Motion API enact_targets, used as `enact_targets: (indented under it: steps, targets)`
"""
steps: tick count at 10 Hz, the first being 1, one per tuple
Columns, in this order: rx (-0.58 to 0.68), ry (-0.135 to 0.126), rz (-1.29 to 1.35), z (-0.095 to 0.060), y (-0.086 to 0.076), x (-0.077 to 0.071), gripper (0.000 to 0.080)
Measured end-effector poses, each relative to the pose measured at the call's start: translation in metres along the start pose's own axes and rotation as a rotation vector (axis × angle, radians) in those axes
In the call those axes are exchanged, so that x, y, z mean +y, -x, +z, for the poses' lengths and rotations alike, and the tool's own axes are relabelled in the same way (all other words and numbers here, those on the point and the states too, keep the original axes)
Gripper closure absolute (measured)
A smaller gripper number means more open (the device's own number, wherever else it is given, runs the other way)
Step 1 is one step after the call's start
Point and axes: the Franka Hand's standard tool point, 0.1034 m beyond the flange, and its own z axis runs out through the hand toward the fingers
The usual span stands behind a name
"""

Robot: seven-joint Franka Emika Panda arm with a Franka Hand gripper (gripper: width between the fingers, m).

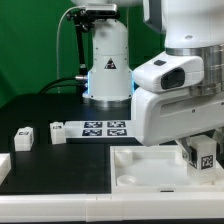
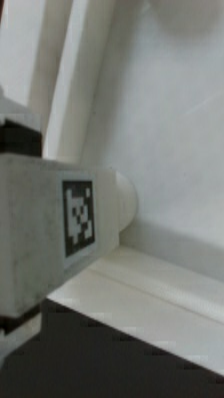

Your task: Assemble one leg

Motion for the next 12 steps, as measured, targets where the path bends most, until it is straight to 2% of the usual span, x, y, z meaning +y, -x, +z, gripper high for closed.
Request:
enact_targets:
  steps: [7, 9, 11, 12]
  targets:
    - [0.023, 0.016, 0.989, 0.0004, 0.0008, -0.0009, 0.0508]
    - [0.021, 0.009, 1.242, 0.0020, 0.0013, -0.0016, 0.0508]
    - [0.022, 0.006, 1.378, 0.0021, 0.0013, -0.0022, 0.0508]
    - [0.020, 0.003, 1.399, 0.0022, 0.0013, -0.0029, 0.0455]
